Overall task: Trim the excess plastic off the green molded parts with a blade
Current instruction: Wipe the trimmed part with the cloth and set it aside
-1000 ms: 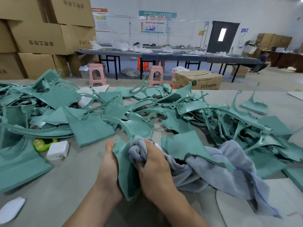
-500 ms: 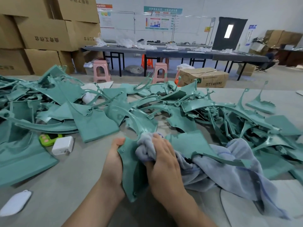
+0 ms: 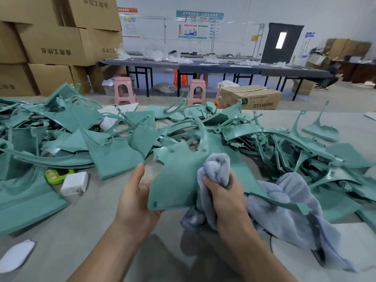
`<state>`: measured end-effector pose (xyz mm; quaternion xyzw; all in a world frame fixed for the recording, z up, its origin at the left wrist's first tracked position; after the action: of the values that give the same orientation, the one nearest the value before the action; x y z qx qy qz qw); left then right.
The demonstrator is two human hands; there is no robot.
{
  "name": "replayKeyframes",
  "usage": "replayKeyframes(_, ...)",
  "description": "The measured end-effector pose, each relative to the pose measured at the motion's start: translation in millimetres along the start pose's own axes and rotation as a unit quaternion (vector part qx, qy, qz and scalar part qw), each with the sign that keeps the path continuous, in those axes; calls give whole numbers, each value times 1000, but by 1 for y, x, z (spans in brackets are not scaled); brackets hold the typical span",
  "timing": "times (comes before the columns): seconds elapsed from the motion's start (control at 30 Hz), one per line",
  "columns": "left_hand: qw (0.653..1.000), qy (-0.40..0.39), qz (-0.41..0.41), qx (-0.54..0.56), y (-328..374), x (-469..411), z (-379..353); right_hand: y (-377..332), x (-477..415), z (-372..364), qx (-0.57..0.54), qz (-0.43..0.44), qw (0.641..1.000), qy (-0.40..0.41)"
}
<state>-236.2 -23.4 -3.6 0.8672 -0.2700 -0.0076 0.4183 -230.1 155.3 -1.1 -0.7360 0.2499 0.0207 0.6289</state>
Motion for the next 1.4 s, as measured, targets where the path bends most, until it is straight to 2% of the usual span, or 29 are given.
replayKeyframes(0.07, 995, -35, -34, -84, 0, 5, -15, 4, 0, 9, -82, -50, 992, 82)
replayKeyframes(0.13, 977, -42, -69, -199, -8, 6, -31, 8, 4, 9, -85, -70, 990, 94)
replayKeyframes(0.17, 964, -17, -96, -249, -16, 4, -36, 7, 7, 5, -68, -68, 992, 82)
replayKeyframes(0.27, 918, 214, -210, -259, -22, 5, -29, 4, 15, -7, -53, -74, 995, 40)
replayKeyframes(0.3, 900, 271, -239, -243, -20, 8, -25, 4, 15, -9, -61, -87, 994, 32)
replayKeyframes(0.33, 899, 280, -254, -220, -18, 10, -23, 5, 14, -10, -72, -104, 991, 37)
replayKeyframes(0.4, 894, 275, -282, -217, -8, 12, -22, 7, 9, -6, -108, -154, 979, 81)
replayKeyframes(0.5, 895, 220, -278, -271, 2, 11, -22, 2, -7, 3, -163, -205, 954, 147)
replayKeyframes(0.7, 921, 122, -225, -293, 25, 10, -5, -4, -30, -2, -136, -293, 941, 102)
replayKeyframes(0.87, 957, 99, -148, -229, 45, 19, 25, -34, -63, -9, -120, -290, 946, 75)
replayKeyframes(0.97, 953, 76, -141, -256, 55, 29, 25, -51, -85, -6, -87, -227, 970, 26)
replayKeyframes(1.2, 948, 50, -131, -287, 60, 33, 25, -67, -108, 0, -43, -247, 968, 14)
replayKeyframes(1.3, 953, 65, -131, -266, 58, 29, 31, -59, -102, 1, -85, -234, 968, 36)
replayKeyframes(1.4, 961, 101, -164, -198, 57, 23, 39, -52, -86, -4, -139, -241, 959, 50)
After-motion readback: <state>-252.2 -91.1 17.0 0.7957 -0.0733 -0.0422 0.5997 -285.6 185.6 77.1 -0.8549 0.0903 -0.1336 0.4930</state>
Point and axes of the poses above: each hand's wrist, its own x-axis away from the middle knuckle, its own z-axis out of the back of the hand, y = z × x, the point moved 6 cm from there along -x, towards the middle knuckle, and after that the axes turned 14 degrees about z, right-handed, at the moved point
